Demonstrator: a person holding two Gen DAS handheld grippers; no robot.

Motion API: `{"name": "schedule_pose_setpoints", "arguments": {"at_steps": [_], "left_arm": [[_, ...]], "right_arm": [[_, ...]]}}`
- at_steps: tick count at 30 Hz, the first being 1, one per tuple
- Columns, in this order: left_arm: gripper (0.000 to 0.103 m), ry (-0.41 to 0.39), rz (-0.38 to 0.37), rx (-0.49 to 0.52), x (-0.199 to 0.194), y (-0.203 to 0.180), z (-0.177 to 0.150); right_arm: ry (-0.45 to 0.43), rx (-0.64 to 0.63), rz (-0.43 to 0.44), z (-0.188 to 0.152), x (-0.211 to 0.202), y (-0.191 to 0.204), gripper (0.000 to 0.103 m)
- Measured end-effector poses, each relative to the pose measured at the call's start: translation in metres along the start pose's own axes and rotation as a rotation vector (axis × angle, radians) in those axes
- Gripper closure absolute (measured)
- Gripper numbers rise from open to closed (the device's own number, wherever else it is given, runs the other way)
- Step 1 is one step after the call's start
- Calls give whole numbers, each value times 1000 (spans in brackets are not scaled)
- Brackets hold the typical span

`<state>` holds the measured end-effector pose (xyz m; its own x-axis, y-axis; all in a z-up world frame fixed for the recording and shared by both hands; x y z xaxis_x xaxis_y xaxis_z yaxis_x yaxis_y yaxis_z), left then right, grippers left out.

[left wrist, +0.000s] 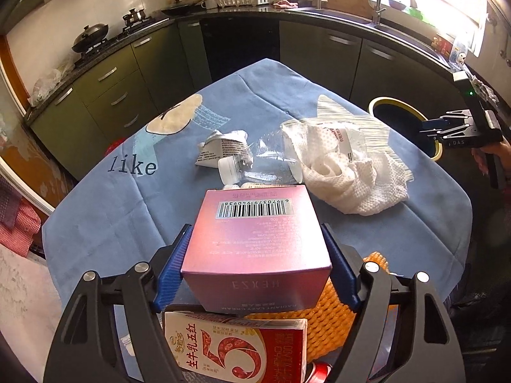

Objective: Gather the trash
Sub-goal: 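Grasp the pink box with the left gripper and lift it, then carry the pink box over the bin and open the left gripper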

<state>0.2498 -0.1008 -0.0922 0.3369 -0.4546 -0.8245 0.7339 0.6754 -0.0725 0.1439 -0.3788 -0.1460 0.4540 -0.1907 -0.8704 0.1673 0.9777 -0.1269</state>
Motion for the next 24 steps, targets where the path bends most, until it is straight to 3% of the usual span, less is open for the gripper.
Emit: {"name": "schedule_pose_setpoints", "arguments": {"at_steps": [7, 12, 17, 24], "left_arm": [[26, -54, -14, 63, -24, -40, 29], [26, -59, -94, 136, -17, -89, 66], [26, -29, -217, 223, 20, -155, 115], [26, 75, -296, 349, 107, -249, 169]], "right_arm": [[-37, 55, -18, -10, -15, -24, 57], [-57, 120, -49, -29, -26, -56, 57], [-64, 200, -104, -58, -34, -101, 57], [-53, 293, -140, -98, -37, -148, 57]]}}
Point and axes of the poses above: each gripper's, at about its wrist camera, not at the fingertips, and x roughly the way its jaws point, y to its left, z to its top, the point moved 3 cm from there along x, roughly the way its jaws point, and after that the axes turned 10 degrees about -z, right-handed, at the moved point
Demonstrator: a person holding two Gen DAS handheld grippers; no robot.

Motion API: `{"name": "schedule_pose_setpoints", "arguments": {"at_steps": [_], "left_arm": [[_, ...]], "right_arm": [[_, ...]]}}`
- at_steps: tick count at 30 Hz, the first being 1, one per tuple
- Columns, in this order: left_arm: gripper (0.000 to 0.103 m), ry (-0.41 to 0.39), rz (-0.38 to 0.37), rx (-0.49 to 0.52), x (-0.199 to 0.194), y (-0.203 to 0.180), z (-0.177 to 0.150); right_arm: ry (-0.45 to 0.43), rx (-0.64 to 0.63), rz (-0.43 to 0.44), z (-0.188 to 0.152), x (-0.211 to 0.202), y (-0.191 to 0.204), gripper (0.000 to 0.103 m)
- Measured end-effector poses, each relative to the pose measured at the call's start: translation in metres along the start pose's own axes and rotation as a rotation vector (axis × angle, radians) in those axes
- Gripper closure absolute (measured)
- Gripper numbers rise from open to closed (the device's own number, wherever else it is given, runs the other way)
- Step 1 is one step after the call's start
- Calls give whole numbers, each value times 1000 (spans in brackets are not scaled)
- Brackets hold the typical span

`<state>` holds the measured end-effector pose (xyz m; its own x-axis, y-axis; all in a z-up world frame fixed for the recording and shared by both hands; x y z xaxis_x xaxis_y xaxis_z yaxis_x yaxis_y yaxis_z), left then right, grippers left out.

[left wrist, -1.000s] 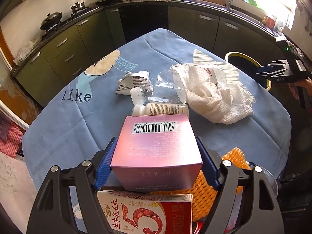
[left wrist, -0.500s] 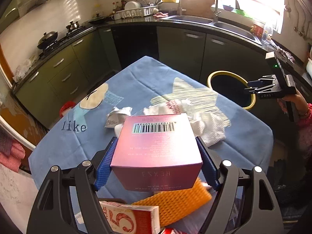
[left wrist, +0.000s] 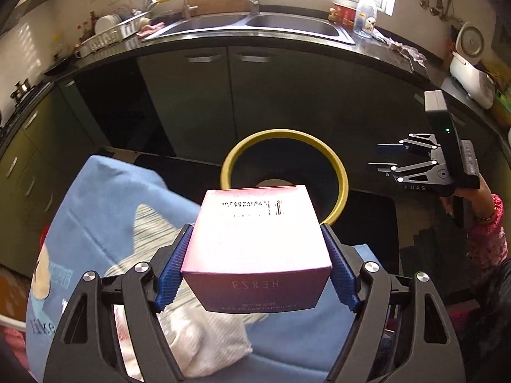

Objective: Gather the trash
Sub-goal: 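Carry the pink box over the bin and open the left gripper, then move the right gripper to the white towel and grasp it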

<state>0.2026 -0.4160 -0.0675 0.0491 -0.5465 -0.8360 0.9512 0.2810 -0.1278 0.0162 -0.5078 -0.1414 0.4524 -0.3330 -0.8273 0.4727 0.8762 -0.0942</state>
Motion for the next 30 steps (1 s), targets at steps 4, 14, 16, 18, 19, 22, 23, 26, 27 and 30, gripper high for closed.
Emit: {"name": "schedule_pose_setpoints", "arguments": {"at_steps": [4, 14, 16, 18, 19, 22, 23, 26, 27, 30], "left_arm": [[26, 58, -18, 50, 62, -15, 35], [25, 124, -4, 29, 152, -17, 80], [19, 106, -9, 19, 143, -17, 83], [16, 80, -4, 18, 128, -17, 83], [16, 70, -3, 15, 116, -16, 81], [13, 22, -11, -12, 79, -18, 75], [12, 0, -7, -20, 64, -19, 72], [10, -69, 20, -47, 14, -16, 54], [8, -84, 34, -57, -1, -15, 49], [8, -139, 64, -115, -52, -6, 25]], "right_arm": [[10, 26, 2, -9, 4, -16, 57], [25, 37, 14, -16, 11, -24, 53], [26, 36, 17, -15, 12, -23, 53], [25, 34, 22, -15, 13, -21, 53], [25, 33, 24, -17, 13, -20, 52], [26, 23, 36, -17, 13, -14, 52], [26, 18, 41, -16, 14, -11, 52], [25, -3, 56, -14, 14, 0, 52], [24, -12, 63, -13, 13, 5, 52], [11, -42, 84, -9, 9, 21, 52]]}}
Point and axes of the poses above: each gripper's, at about its wrist camera, not at the fingertips, and x roughly the way its jaws point, y to its left, z to its top, the point moved 3 cm from there along x, roughly the way its jaws point, and after that the axes turned 10 degrees about -z, right-handed, at the moved point
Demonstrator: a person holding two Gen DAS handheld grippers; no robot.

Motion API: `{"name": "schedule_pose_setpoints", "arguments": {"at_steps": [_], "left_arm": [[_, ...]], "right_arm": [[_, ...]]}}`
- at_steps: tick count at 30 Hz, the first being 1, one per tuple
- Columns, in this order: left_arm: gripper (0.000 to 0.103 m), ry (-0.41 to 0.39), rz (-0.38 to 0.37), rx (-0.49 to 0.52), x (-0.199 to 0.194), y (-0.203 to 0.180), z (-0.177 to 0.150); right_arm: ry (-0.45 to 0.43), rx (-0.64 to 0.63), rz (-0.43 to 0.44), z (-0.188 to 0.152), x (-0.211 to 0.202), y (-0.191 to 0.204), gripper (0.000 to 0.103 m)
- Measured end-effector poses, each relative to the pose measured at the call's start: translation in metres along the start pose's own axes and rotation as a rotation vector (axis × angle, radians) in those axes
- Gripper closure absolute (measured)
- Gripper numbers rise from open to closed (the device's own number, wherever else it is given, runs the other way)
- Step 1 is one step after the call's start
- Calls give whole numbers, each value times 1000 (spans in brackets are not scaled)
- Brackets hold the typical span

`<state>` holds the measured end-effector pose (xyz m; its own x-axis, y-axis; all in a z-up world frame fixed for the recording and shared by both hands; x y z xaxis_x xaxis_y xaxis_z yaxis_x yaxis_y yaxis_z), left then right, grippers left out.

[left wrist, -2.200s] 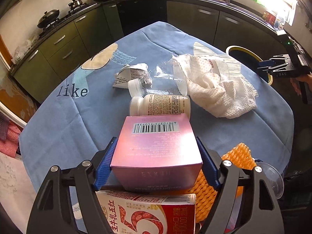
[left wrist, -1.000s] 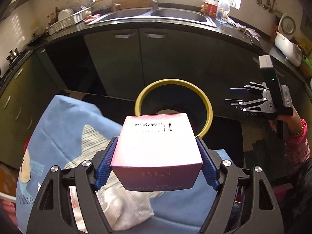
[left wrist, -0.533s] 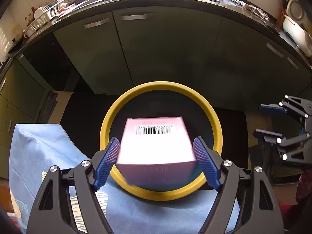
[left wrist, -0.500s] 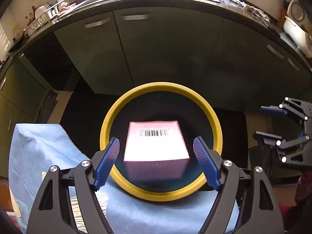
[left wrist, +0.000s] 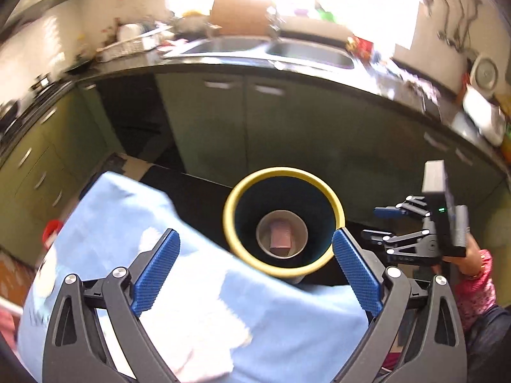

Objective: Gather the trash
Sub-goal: 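Move the right gripper to the white towel and grasp it, then lift the white towel with the right gripper and drop it into the bin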

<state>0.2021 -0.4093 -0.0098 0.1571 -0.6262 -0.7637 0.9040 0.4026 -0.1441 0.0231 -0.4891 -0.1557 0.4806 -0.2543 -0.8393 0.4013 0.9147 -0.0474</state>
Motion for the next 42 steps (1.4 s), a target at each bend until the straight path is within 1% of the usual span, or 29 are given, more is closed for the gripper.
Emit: {"name": "schedule_pose_setpoints", "arguments": {"at_steps": [1, 3, 6, 8, 11, 14, 16, 18, 21, 24, 27, 29, 33, 34, 35, 36, 37, 38, 39, 40, 42], "left_arm": [[8, -13, 12, -20, -15, 6, -8], [8, -44, 65, -60, -51, 21, -27], [5, -95, 120, -110, -93, 38, -57], [5, -128, 166, -156, -119, 51, -80], [5, -161, 211, -222, -146, 68, -114], [5, -188, 236, -279, -169, 84, -150], [5, -219, 274, -323, -185, 94, -173], [5, -253, 296, -364, -200, 102, -196], [5, -290, 351, -413, -221, 111, -228], [5, -319, 414, -454, -235, 117, -255], [5, -335, 484, -482, -245, 119, -278], [5, -345, 516, -498, -249, 121, -292], [5, -361, 537, -531, -253, 122, -311], [5, -362, 537, -538, -253, 121, -313], [5, -365, 535, -546, -253, 121, -316], [5, -367, 530, -557, -252, 122, -319], [5, -367, 523, -566, -250, 123, -319], [5, -368, 516, -577, -250, 123, -322], [5, -369, 514, -584, -249, 123, -322], [5, -369, 514, -592, -248, 124, -322], [5, -367, 517, -603, -248, 125, -326]], "right_arm": [[-6, -15, 14, 3, -2, 8, 52], [-17, -47, 44, 7, -5, 26, 52], [-33, -117, 102, 17, -10, 62, 52], [-44, -170, 153, 22, -14, 90, 52], [-78, -264, 251, 31, -24, 140, 52], [-109, -354, 343, 36, -34, 188, 52], [-118, -412, 391, 37, -39, 221, 53], [-116, -468, 418, 37, -39, 255, 53], [-102, -537, 433, 33, -35, 289, 53], [-81, -583, 415, 33, -24, 319, 53], [-65, -601, 390, 33, -15, 333, 53], [-55, -609, 382, 33, -10, 335, 53], [-35, -634, 356, 29, -1, 343, 53], [-33, -642, 344, 27, 1, 343, 55], [-36, -653, 329, 26, 3, 345, 61], [-41, -660, 318, 24, 3, 344, 65], [-49, -665, 316, 24, 3, 344, 66], [-49, -664, 319, 24, 2, 344, 77], [-50, -663, 318, 24, 1, 344, 94], [-52, -656, 323, 25, -1, 342, 96], [-54, -640, 346, 24, -6, 339, 97]]}}
Point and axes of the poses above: each gripper's, at about its wrist camera, not at the fingertips, and x roughly the way its jaws point, y to its left, z to its top, the point moved 3 cm from there along x, roughly the way its jaws point, and after that the axes turned 10 degrees about -z, right-handed, at the moved point
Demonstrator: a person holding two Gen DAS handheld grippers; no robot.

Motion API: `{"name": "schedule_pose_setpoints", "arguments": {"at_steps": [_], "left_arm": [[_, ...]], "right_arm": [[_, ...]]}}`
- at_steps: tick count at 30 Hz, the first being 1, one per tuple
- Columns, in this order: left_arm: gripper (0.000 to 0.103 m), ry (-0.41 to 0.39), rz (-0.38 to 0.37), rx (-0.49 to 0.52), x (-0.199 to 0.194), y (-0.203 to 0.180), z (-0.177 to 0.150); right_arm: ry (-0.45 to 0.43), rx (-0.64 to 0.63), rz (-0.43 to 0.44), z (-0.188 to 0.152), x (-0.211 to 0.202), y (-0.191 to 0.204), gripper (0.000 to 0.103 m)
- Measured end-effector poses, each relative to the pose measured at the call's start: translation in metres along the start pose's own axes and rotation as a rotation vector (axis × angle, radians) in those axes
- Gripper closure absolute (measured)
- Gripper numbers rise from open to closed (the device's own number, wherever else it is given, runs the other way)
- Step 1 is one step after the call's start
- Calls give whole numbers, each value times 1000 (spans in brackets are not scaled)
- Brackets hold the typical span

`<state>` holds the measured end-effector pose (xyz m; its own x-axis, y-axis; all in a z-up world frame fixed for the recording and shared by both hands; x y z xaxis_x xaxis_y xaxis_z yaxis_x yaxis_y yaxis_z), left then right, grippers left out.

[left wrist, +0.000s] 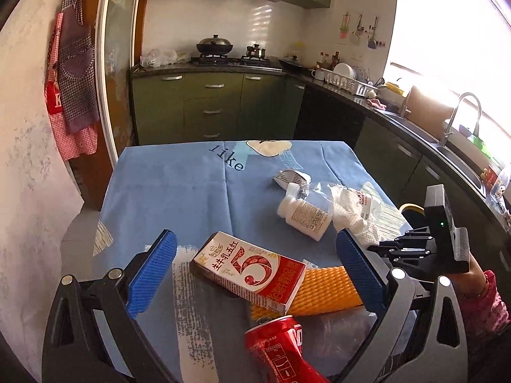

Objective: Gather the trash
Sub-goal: 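Lift the white towel with the right gripper and drop it into the bin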

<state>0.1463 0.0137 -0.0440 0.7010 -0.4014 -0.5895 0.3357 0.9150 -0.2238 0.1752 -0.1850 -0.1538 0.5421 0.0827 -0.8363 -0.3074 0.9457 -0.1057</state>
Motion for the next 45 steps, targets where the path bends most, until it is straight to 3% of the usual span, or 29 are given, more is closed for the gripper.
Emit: {"name": "schedule_pose_setpoints", "arguments": {"at_steps": [14, 19, 25, 32, 43, 44, 45], "left_arm": [[5, -14, 16, -20, -11, 0, -8], [5, -17, 10, -12, -12, -3, -6], [5, -13, -1, 1, -10, -10, -5], [5, -1, -10, 16, -4, -20, -4], [5, 17, -14, 52, 3, -41, 2], [5, 19, -14, 54, 4, -42, 2], [5, 21, -14, 55, 5, -42, 2]], "right_arm": [[-244, 135, 156, 25, -102, -19, 97], [-330, 217, 122, 19, -144, -50, 97], [-383, 340, -3, -12, -182, -102, 97], [-308, 520, -184, -69, -178, -171, 97], [-95, 707, -331, -124, -87, -249, 95], [-73, 709, -342, -126, -78, -254, 91], [-55, 716, -344, -128, -71, -258, 75]]}}
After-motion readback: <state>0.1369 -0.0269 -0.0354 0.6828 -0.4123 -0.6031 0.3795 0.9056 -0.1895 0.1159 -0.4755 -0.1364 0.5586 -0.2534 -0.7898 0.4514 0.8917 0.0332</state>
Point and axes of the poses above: each gripper's, at about its wrist camera, not at the fingertips, and x roughly the way its jaws point, y to its left, z to its top, the point moved 3 cm from there along x, roughly the way its jaws point, and after that the axes turned 10 degrees about -z, right-handed, at the moved point
